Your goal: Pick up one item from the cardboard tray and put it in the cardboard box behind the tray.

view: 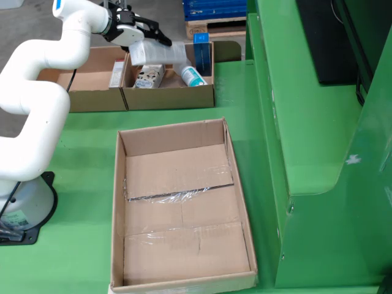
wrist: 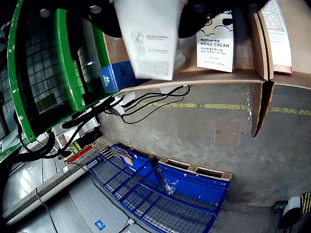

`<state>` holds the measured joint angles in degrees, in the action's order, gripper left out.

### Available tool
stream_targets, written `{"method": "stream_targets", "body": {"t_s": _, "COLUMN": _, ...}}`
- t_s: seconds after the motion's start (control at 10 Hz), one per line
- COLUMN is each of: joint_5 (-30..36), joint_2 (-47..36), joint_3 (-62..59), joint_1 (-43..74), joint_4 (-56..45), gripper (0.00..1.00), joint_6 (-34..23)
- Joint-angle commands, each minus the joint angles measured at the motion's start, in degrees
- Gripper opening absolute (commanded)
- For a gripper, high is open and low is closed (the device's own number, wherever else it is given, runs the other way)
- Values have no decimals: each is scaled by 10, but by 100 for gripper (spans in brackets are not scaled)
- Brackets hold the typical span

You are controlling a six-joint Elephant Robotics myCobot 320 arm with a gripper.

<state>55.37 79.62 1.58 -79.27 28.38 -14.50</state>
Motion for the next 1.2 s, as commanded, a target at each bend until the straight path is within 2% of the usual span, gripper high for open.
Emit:
{"method": "stream_targets", "body": {"t_s": 0.0, "joint_5": -8, "joint_2": -17, "joint_3": -16, "joint_1": 2, "joint_4": 9, "gripper": 70, "joint_6": -3}}
{"method": "stream_targets", "body": {"t_s": 0.3, "joint_5": -8, "joint_2": -17, "joint_3": -16, "joint_1": 2, "joint_4": 9, "gripper": 100, "joint_6": -4}}
{"method": "stream_targets", "body": {"t_s": 1.1, "joint_5": -8, "joint_2": -17, "joint_3": -16, "joint_1": 2, "joint_4": 9, "gripper": 100, "joint_6": -3}}
